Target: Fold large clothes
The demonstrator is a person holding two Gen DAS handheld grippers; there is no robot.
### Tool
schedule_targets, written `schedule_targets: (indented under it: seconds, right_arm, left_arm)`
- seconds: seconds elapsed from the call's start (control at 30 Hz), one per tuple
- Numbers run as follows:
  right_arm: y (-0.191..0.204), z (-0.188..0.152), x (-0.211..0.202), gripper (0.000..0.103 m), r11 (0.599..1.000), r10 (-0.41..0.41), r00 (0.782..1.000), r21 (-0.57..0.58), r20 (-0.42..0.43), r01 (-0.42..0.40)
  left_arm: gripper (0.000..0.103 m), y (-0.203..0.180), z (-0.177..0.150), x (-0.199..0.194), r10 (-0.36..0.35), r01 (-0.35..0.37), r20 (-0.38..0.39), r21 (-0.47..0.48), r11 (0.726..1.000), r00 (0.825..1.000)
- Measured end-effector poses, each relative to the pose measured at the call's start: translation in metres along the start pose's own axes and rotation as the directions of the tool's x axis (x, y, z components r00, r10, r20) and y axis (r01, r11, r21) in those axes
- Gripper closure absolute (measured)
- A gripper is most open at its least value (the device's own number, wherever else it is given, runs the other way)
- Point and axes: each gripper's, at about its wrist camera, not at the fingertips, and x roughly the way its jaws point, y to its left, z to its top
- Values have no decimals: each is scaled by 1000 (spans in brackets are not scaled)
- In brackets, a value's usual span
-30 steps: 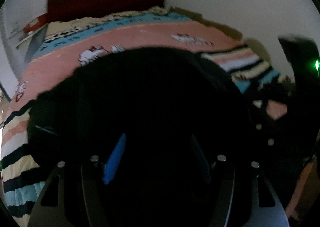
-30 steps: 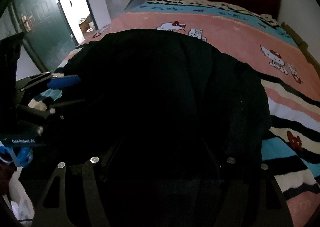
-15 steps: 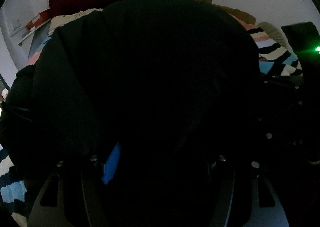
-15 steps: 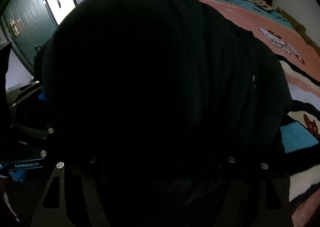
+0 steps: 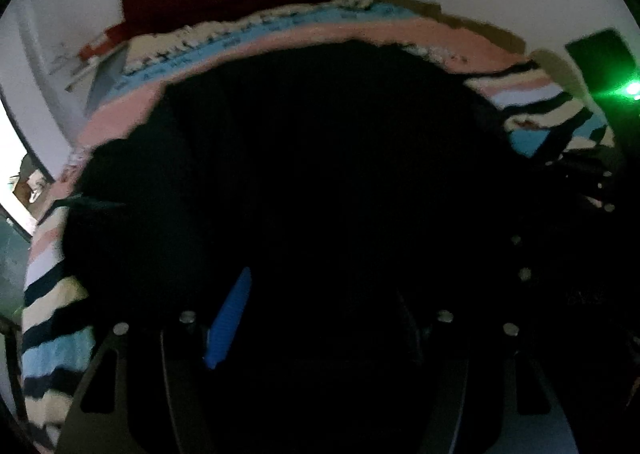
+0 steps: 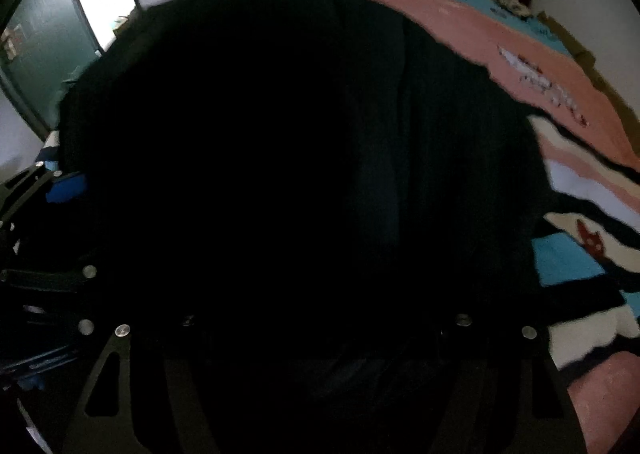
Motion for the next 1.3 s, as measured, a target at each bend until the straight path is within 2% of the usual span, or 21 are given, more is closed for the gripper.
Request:
schedule_targets:
  seconds: [0.07, 0.17, 0.43, 0.57, 0.7, 0.9, 1.07, 1.2, 1.3]
  right_arm:
    - [-2, -12, -20, 31, 999, 24, 999, 22, 33, -25]
    - [-12, -35, -50, 31, 990, 103, 991, 85, 80, -110]
    - [-50, -103, -131, 30, 982, 95, 972, 138, 217, -127]
    - [-76, -131, -166, 25, 977, 59, 958, 180, 281, -113]
    - [-102, -162, -189, 22, 966, 25, 951, 238, 309, -103]
    - [-136, -200, -198, 18, 942, -28, 952, 327, 306, -77]
    - [-139, -215, -191, 14, 930, -40, 959, 362, 281, -67]
    - [-133, -215, -175, 11, 932, -14, 969, 354, 246, -76]
    - [-129, -213, -158, 9, 934, 14, 977, 347, 212, -89]
  left_arm:
    - [38, 5, -8, -25, 13, -13, 18, -24, 1000, 1000]
    - [38, 19, -24, -63, 43, -40, 45, -75, 996, 998]
    - [38, 48, -74, -143, 102, -88, 61, -189, 978, 993]
    - [38, 68, -101, -169, 91, -76, 45, -264, 961, 995]
    - [38, 83, -123, -191, 72, -53, 49, -321, 946, 996]
    - [36, 108, -157, -206, 53, -24, 57, -432, 901, 997]
    - [36, 131, -183, -204, 28, -1, 44, -525, 851, 999]
    - [35, 142, -202, -193, -24, 35, 27, -582, 813, 999]
    - [35, 147, -217, -176, -93, 86, 20, -614, 784, 995]
